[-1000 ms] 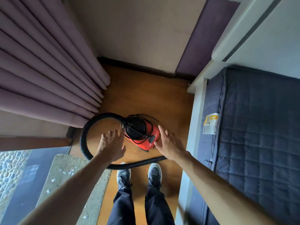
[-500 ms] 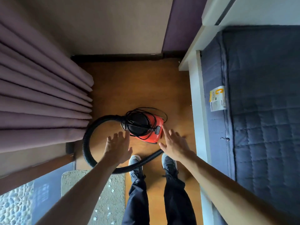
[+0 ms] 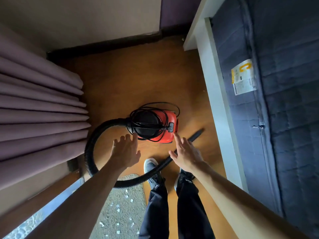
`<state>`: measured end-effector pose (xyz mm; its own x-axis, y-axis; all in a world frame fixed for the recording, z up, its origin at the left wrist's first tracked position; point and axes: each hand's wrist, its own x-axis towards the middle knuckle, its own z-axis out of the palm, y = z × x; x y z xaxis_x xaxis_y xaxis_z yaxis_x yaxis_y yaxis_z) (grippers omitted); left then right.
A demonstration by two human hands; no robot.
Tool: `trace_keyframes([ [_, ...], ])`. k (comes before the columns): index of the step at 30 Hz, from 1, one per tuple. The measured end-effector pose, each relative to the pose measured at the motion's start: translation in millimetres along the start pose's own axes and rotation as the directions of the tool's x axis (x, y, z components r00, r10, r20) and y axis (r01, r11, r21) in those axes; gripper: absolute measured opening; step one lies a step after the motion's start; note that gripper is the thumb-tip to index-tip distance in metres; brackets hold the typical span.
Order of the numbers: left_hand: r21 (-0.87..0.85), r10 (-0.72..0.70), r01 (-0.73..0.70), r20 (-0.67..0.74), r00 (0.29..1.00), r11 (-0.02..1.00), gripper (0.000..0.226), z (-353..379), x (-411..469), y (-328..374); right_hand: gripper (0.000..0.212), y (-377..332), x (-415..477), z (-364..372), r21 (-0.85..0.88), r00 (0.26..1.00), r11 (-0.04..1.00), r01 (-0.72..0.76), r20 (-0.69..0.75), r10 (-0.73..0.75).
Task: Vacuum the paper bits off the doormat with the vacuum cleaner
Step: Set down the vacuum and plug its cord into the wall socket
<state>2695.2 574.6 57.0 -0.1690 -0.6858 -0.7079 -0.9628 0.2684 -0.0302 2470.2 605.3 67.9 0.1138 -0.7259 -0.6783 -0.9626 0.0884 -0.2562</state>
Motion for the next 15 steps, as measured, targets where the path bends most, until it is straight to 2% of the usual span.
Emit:
trace_keyframes([
  [6,0.015,0.015,-0.015,-0.01,1.0,1.0,0.075,12,32,-8,0.076,-4,18,29,0.078,0.998,0.997,-0.028,0.062,0.023],
  [10,0.037,0.03,-0.029,-0.016,0.999,0.999,0.073,16,50,-12,0.075,-11,32,49,0.197,0.989,0.977,-0.087,0.133,0.062],
  [13,0.017,0.033,-0.032,-0.028,0.999,0.999,0.076,21,67,-17,0.074,-18,47,58,0.386,0.974,0.901,-0.198,0.181,0.137],
  [15,-0.012,0.048,-0.048,-0.027,0.999,0.999,0.075,24,78,-20,0.069,-22,57,60,0.55,0.961,0.79,-0.27,0.208,0.184],
])
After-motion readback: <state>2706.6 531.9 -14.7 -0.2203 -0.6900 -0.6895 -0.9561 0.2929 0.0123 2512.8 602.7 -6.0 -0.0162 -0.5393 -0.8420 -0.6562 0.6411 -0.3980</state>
